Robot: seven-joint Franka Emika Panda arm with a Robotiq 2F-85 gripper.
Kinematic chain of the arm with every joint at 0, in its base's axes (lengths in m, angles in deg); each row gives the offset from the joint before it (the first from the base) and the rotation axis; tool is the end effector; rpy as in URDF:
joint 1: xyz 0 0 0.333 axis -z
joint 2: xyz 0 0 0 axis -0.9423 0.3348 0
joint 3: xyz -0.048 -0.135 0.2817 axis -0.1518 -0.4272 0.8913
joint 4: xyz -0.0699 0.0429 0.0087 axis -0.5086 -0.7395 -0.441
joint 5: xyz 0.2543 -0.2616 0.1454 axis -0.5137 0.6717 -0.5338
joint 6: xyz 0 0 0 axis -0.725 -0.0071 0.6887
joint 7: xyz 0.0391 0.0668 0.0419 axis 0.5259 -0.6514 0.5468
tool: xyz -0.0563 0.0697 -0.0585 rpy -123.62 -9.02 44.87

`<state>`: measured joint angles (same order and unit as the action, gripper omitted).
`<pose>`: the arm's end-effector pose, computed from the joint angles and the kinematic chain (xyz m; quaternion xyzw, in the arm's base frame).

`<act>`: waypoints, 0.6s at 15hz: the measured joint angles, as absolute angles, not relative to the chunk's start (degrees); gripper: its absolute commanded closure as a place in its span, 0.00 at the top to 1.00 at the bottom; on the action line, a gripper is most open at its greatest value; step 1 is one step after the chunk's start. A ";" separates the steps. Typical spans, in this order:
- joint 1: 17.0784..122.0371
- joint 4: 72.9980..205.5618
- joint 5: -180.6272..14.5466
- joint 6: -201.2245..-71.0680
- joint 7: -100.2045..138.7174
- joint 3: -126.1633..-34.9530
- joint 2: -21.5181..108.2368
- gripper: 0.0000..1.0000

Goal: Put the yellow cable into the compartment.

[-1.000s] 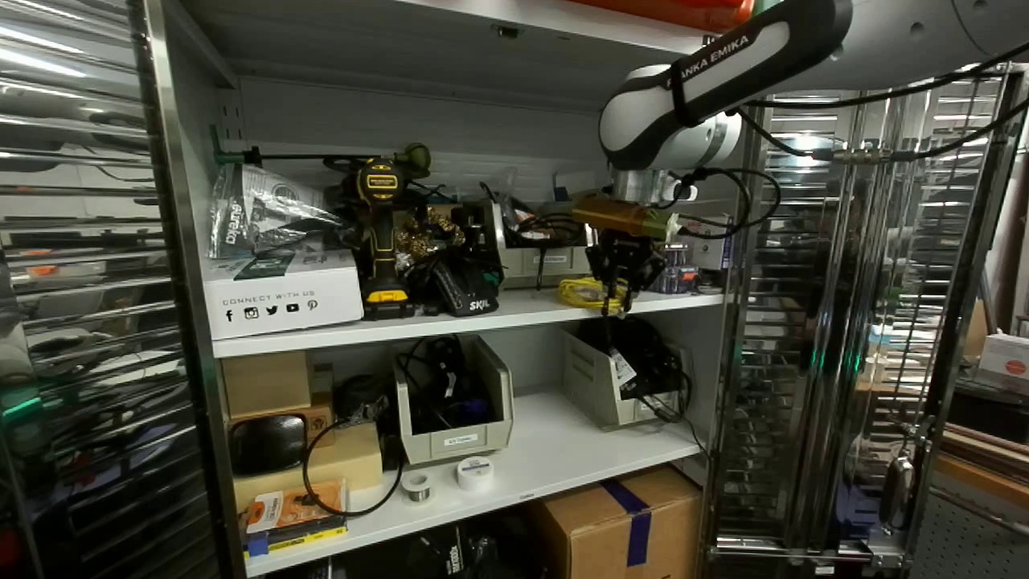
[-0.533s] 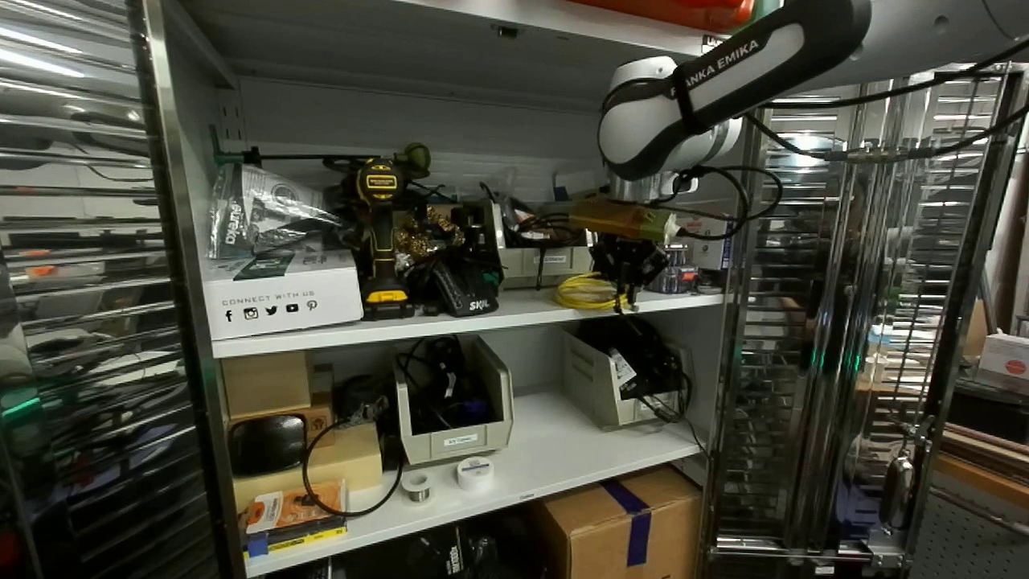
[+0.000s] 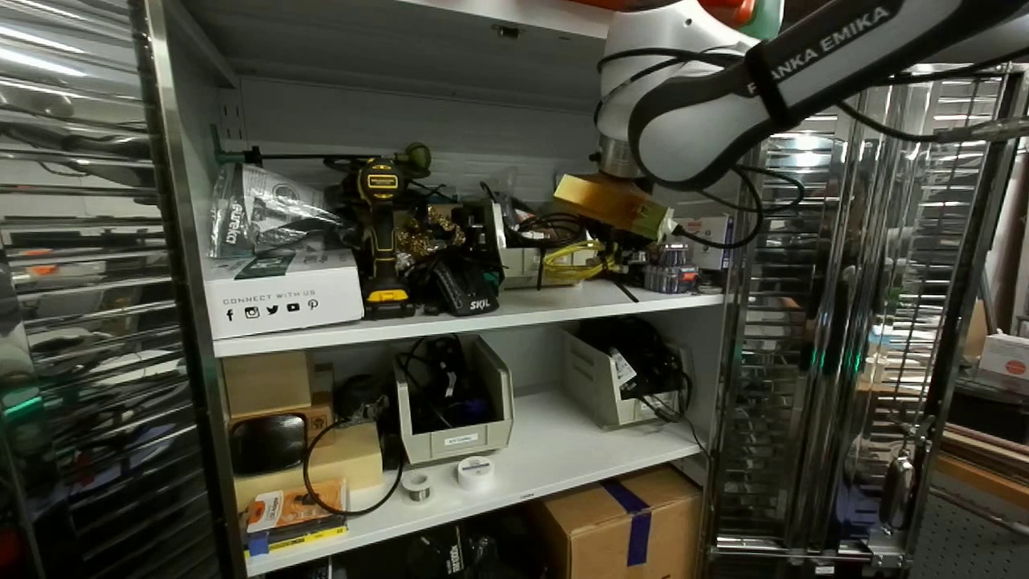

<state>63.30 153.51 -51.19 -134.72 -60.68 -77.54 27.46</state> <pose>0.6009 0.0552 0.5588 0.8160 -0.4707 0.3343 0.0290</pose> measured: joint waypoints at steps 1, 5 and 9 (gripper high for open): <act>63.32 155.20 -48.25 -135.86 -63.48 -76.80 25.82 0.15; 64.19 158.14 -36.09 -137.07 -77.55 -74.21 21.55 0.14; 65.82 156.35 -25.87 -137.05 -88.10 -73.06 21.17 0.13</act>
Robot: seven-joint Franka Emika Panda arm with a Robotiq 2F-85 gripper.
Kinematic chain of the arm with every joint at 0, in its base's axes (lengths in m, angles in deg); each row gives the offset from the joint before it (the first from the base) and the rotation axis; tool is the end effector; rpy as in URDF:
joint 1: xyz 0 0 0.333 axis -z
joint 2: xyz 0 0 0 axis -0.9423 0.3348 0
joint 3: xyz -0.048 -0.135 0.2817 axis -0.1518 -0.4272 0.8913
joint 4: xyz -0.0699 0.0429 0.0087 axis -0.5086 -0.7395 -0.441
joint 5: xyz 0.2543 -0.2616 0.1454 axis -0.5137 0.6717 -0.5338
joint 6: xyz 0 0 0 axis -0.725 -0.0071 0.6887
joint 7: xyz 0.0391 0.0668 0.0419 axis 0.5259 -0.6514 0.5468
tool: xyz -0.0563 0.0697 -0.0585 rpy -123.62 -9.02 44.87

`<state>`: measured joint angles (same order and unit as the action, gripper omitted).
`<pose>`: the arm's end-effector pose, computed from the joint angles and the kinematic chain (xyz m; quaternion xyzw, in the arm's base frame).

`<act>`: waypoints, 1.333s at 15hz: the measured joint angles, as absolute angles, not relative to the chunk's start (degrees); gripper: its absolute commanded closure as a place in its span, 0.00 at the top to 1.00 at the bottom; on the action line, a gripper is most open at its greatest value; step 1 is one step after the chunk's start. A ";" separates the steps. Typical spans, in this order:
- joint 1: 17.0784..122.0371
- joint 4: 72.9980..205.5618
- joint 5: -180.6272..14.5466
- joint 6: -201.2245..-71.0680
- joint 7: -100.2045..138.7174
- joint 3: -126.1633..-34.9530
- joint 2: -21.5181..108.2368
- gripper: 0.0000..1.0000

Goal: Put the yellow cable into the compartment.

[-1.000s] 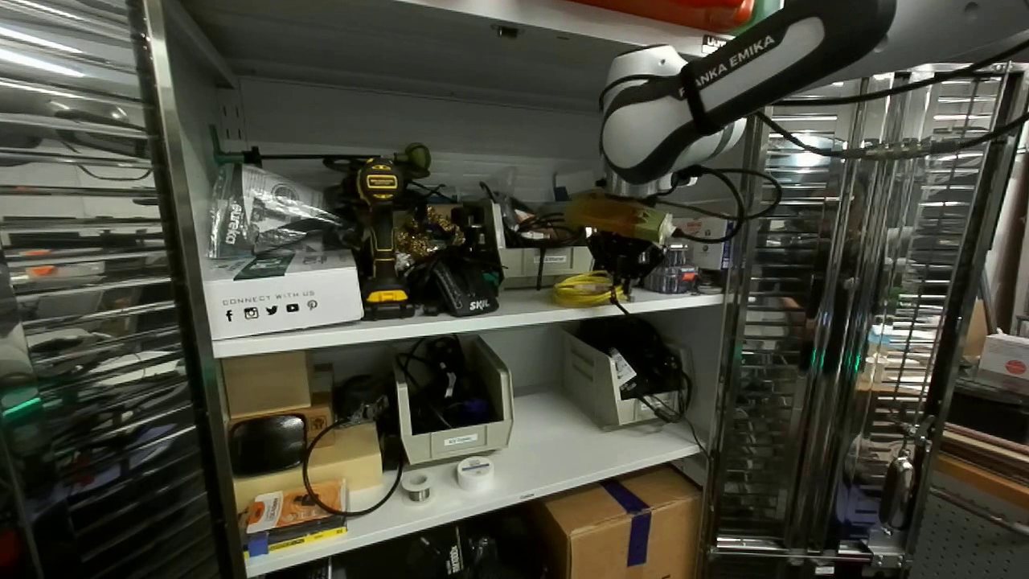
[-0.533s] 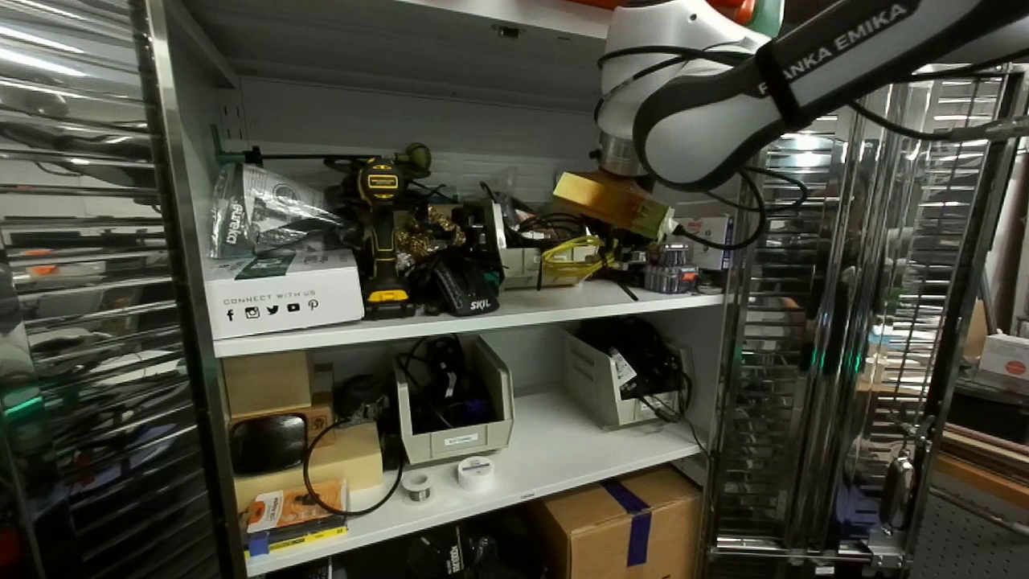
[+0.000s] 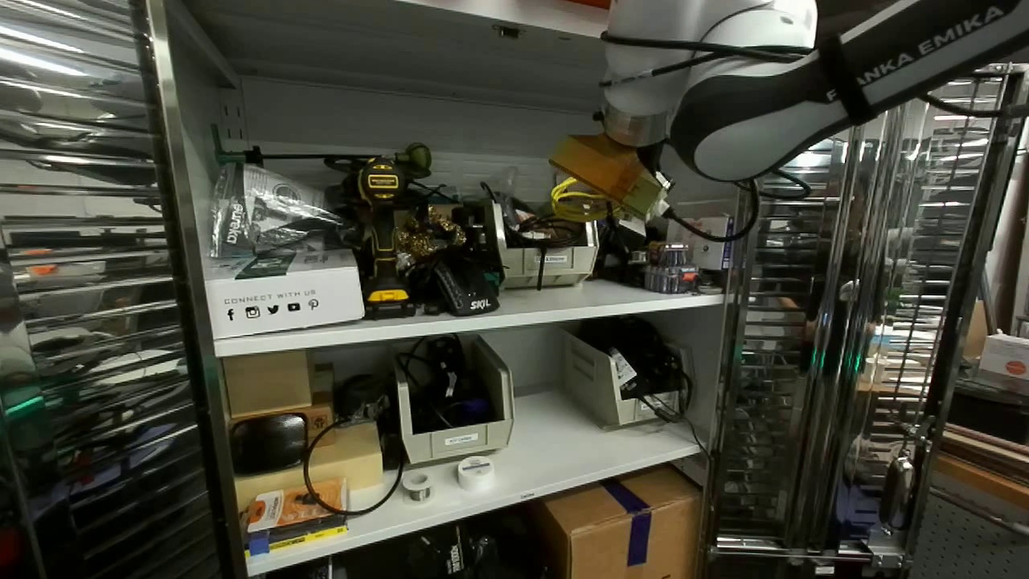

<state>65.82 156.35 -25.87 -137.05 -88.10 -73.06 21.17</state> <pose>0.5709 0.0728 0.6057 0.7084 -0.5009 0.4970 0.0143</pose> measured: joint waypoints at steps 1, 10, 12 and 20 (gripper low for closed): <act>66.11 154.93 -24.29 -137.02 -88.87 -73.06 21.80 0.13; 67.13 131.46 -28.60 -134.25 -82.11 -73.96 40.36 0.10; 67.09 125.81 -32.85 -133.36 -78.05 -73.99 44.29 0.10; 64.74 108.60 -45.51 -129.19 -64.01 -74.71 54.37 0.68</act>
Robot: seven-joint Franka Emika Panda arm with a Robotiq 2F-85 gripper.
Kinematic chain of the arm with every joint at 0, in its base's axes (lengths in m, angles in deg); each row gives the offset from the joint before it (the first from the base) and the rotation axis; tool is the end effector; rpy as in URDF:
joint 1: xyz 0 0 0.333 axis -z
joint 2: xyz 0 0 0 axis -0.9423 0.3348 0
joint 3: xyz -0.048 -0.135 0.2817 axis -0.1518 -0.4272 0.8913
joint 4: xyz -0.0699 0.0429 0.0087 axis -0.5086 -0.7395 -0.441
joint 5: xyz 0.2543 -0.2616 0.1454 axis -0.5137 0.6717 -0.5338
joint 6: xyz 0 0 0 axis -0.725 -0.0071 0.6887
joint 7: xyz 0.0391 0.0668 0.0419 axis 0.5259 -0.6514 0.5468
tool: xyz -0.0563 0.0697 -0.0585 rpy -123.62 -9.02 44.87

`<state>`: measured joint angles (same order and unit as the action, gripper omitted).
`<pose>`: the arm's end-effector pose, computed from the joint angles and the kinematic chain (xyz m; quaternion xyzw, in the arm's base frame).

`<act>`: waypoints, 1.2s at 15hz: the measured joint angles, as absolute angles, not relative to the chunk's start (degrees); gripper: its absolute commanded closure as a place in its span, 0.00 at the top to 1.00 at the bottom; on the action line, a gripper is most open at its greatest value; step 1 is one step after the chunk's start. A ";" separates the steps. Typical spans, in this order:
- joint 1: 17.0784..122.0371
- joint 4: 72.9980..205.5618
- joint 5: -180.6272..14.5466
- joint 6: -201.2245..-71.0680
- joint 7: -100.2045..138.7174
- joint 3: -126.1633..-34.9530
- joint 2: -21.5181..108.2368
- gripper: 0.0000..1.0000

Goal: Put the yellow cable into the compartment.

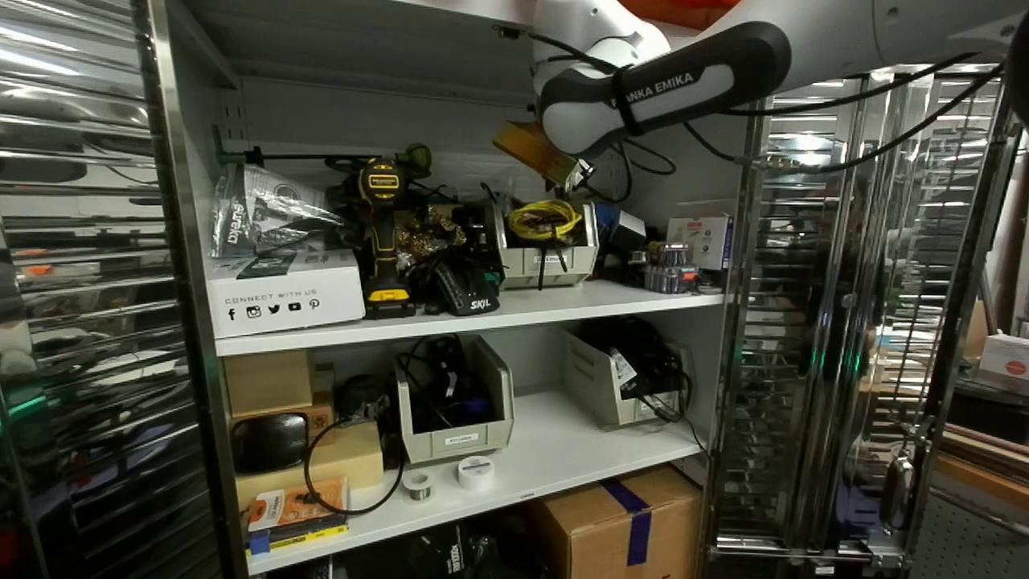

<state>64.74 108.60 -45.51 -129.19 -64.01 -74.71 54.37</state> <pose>0.7339 0.0701 0.6414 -0.7474 0.4923 -0.4460 0.0122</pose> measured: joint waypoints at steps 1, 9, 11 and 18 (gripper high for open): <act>64.71 108.06 -45.51 -128.79 -63.45 -74.40 54.93 0.74; 65.33 112.71 -47.28 -127.26 -56.87 -72.14 51.45 1.00; 65.91 118.42 -50.06 -127.15 -52.54 -70.03 47.01 1.00; 69.30 140.20 -74.40 -123.82 -30.57 -66.09 30.13 1.00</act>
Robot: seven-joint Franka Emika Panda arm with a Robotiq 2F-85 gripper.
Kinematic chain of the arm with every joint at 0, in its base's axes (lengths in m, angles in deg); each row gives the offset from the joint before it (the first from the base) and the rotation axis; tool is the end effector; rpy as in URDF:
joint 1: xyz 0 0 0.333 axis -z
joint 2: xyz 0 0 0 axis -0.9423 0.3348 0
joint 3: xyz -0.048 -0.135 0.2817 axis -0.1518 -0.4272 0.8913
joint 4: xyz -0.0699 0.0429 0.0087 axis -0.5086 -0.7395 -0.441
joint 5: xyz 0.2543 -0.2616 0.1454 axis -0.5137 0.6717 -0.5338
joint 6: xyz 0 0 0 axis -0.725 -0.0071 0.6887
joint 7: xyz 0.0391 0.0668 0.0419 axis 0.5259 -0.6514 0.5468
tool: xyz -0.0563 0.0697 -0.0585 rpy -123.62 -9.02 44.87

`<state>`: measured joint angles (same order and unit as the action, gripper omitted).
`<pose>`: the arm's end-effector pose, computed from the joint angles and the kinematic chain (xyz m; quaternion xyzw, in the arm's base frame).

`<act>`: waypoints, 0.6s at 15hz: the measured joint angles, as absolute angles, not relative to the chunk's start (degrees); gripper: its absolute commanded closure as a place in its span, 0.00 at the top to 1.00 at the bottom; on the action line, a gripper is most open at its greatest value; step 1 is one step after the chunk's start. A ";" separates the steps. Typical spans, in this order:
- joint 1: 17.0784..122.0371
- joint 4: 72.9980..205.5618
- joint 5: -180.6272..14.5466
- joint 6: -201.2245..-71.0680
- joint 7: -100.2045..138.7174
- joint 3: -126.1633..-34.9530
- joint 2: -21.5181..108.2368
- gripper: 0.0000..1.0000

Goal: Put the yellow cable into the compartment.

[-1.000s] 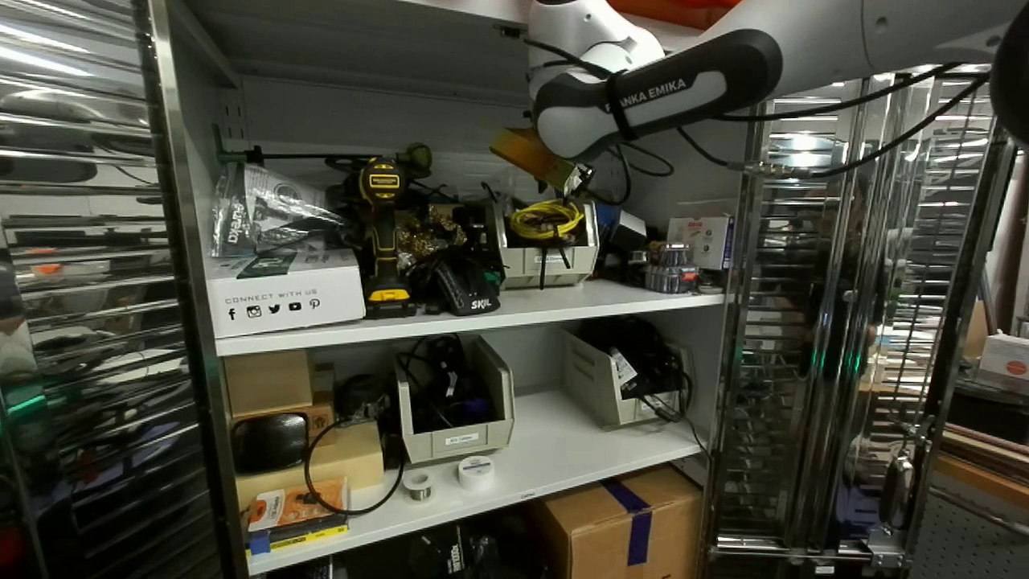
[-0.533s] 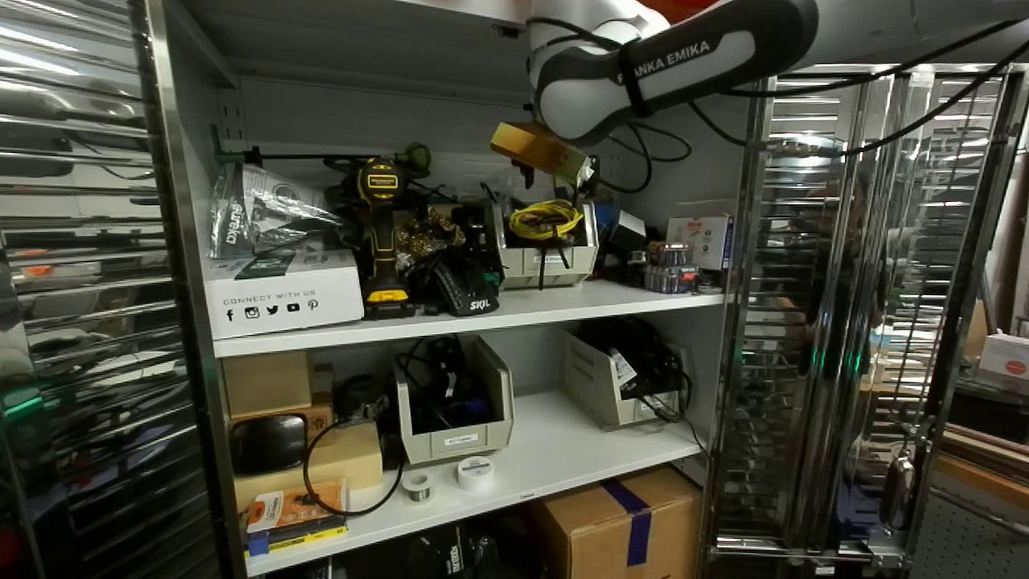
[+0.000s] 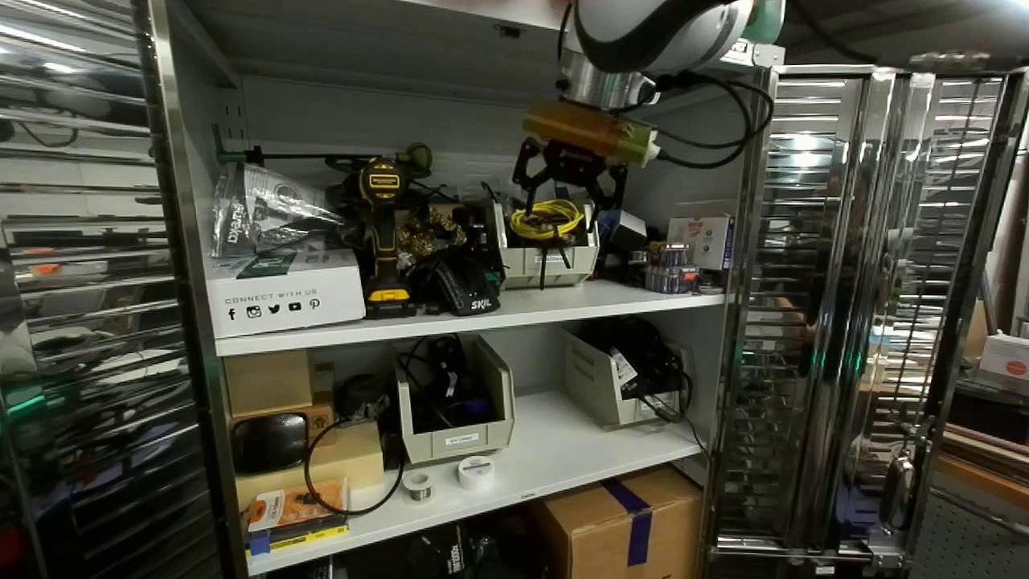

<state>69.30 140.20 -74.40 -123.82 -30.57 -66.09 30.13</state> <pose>0.6060 0.1130 0.6250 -0.9154 0.3238 -0.2350 0.0453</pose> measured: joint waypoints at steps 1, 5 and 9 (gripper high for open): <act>69.30 143.26 -78.87 -122.50 -26.30 -67.08 27.51 1.00; 69.51 153.14 -92.31 -110.86 -9.18 -72.81 17.30 1.00; 70.69 156.11 -95.30 -91.56 4.24 -78.80 10.03 1.00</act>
